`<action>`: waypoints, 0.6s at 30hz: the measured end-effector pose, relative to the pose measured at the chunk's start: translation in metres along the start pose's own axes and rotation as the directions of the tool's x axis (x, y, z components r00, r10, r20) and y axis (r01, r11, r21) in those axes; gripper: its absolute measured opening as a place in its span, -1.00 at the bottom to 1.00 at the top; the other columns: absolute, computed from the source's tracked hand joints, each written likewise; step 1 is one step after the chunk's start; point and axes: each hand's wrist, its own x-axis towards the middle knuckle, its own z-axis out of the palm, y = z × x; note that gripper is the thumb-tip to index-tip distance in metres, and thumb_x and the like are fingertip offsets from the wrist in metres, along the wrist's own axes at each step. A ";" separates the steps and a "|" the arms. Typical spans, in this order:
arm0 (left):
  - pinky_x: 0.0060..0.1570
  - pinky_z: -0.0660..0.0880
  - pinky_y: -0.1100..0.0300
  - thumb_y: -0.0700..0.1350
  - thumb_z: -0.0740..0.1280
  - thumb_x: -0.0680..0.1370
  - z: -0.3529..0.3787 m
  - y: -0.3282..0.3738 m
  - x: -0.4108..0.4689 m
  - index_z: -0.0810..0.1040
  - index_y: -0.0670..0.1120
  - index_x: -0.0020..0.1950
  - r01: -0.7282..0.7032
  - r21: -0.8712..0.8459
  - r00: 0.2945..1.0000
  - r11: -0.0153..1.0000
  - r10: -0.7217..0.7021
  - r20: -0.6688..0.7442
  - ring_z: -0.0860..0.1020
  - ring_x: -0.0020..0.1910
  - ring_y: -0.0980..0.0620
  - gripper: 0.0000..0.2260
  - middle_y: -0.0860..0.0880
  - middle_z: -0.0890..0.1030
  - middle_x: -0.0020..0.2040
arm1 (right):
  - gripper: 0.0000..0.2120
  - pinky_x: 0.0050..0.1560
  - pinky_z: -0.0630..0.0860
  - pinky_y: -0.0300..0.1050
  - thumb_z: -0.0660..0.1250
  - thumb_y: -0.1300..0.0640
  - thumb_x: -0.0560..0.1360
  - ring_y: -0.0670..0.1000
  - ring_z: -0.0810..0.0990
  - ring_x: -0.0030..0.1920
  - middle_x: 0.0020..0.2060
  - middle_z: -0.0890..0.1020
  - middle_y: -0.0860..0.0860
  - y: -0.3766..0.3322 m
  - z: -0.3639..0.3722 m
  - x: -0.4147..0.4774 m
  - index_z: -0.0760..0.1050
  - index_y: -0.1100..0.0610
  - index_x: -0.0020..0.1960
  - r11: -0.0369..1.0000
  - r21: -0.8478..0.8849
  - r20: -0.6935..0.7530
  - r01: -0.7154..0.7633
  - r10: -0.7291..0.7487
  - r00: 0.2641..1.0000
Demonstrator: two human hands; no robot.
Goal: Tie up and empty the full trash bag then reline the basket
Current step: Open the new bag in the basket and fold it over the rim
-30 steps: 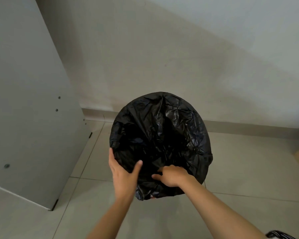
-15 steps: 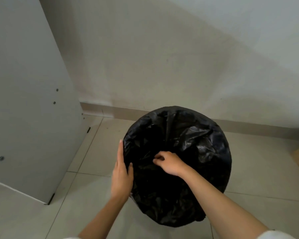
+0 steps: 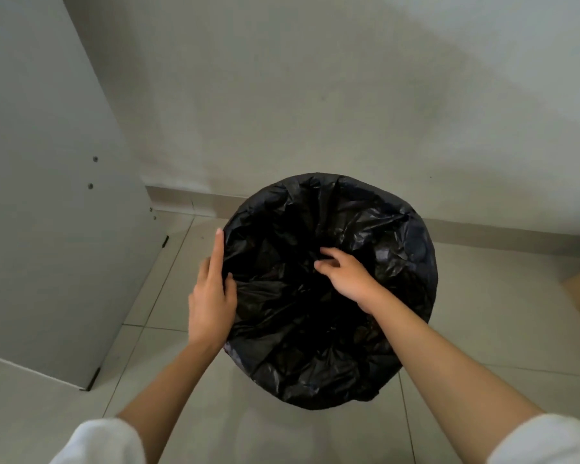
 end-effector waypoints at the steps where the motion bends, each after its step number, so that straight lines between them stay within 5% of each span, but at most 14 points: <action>1: -0.40 0.37 0.17 -0.27 0.18 0.58 -0.003 -0.002 0.000 -0.08 0.15 0.53 -0.007 0.038 1.000 0.999 0.008 -0.020 0.47 -0.32 -0.04 -0.33 -0.08 0.46 0.10 | -0.49 0.29 0.36 -0.13 0.24 0.02 0.57 0.01 0.44 0.29 0.29 0.49 -0.01 -0.005 -0.002 0.002 0.20 -0.01 0.49 0.999 0.038 -0.028 0.021 -0.020 0.999; 4: -0.46 0.27 0.22 -0.28 0.18 0.57 -0.010 -0.007 0.000 -0.07 0.10 0.54 -0.003 0.107 0.999 0.994 0.009 -0.048 0.45 -0.36 -0.06 -0.34 -0.11 0.44 0.10 | -0.40 0.37 0.27 -0.03 0.21 0.05 0.59 0.07 0.28 0.44 0.47 0.27 -0.01 -0.019 -0.007 0.007 0.01 -0.15 0.52 0.994 0.079 -0.164 0.081 -0.067 0.984; 10: -0.42 0.31 0.16 -0.27 0.17 0.58 -0.011 -0.007 0.000 -0.07 0.11 0.54 0.033 0.106 0.996 0.994 -0.024 -0.085 0.44 -0.36 -0.07 -0.35 -0.11 0.44 0.12 | -0.37 0.51 0.02 0.09 0.22 0.01 0.57 0.07 -0.05 0.54 0.55 0.03 0.03 -0.010 0.039 0.001 -0.02 -0.02 0.54 0.882 -0.403 -0.125 0.244 -0.318 0.940; 15: -0.36 0.31 0.13 -0.25 0.18 0.57 -0.005 -0.003 -0.006 -0.06 0.11 0.54 0.106 0.120 0.986 0.987 -0.088 -0.144 0.39 -0.38 -0.04 -0.35 -0.13 0.44 0.19 | -0.33 0.49 -0.03 0.01 0.08 -0.20 0.58 0.17 -0.07 0.53 0.54 -0.08 0.12 0.000 0.092 -0.004 -0.10 0.02 0.55 0.956 -0.291 0.146 0.026 0.018 0.989; 18: -0.34 0.31 0.11 -0.24 0.18 0.57 -0.002 0.002 -0.010 -0.07 0.11 0.54 0.159 0.101 0.977 0.982 -0.141 -0.159 0.38 -0.36 -0.02 -0.35 -0.14 0.42 0.21 | -0.38 0.45 0.04 -0.12 0.02 -0.17 0.60 0.07 0.05 0.52 0.54 0.03 0.05 -0.005 0.113 -0.012 -0.08 0.04 0.55 0.990 -0.141 0.305 0.016 0.028 0.952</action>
